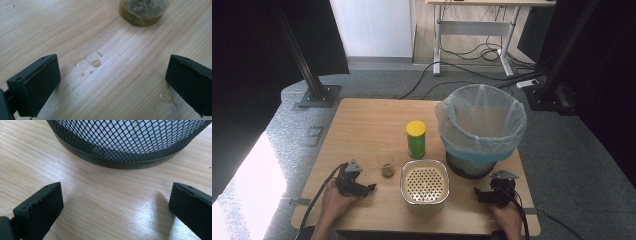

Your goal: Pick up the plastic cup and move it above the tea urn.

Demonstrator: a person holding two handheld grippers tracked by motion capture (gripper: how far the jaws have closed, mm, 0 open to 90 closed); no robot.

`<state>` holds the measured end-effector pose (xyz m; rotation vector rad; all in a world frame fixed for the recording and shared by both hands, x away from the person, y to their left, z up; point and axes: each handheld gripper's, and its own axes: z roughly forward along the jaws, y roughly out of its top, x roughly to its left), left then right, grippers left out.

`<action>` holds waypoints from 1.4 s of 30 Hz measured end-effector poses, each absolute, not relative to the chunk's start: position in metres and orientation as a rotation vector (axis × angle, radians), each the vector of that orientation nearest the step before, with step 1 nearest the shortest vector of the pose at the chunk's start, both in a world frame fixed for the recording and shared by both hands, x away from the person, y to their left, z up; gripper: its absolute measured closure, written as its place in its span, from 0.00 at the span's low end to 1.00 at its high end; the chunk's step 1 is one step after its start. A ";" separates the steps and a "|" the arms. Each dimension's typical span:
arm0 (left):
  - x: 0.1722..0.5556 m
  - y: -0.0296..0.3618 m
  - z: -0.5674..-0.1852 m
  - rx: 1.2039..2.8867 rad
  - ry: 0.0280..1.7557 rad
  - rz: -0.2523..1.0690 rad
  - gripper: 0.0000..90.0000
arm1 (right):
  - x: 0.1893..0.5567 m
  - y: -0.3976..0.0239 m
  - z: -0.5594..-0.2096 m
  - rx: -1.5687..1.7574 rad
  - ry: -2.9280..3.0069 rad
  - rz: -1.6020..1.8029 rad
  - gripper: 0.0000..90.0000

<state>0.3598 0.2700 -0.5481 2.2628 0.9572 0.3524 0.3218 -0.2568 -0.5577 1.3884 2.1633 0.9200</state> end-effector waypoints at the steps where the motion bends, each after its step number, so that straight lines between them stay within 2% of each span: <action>1: 0.360 0.270 -0.548 2.263 0.958 0.352 0.00 | 0.322 -0.257 -0.558 1.388 2.163 0.920 0.00; 29: 0.355 0.268 -0.547 2.253 0.992 0.376 0.01 | 0.321 -0.256 -0.558 1.396 2.156 0.917 0.00; 42: 0.363 0.264 -0.529 2.177 0.952 0.317 0.01 | 0.321 -0.256 -0.558 1.396 2.156 0.917 0.00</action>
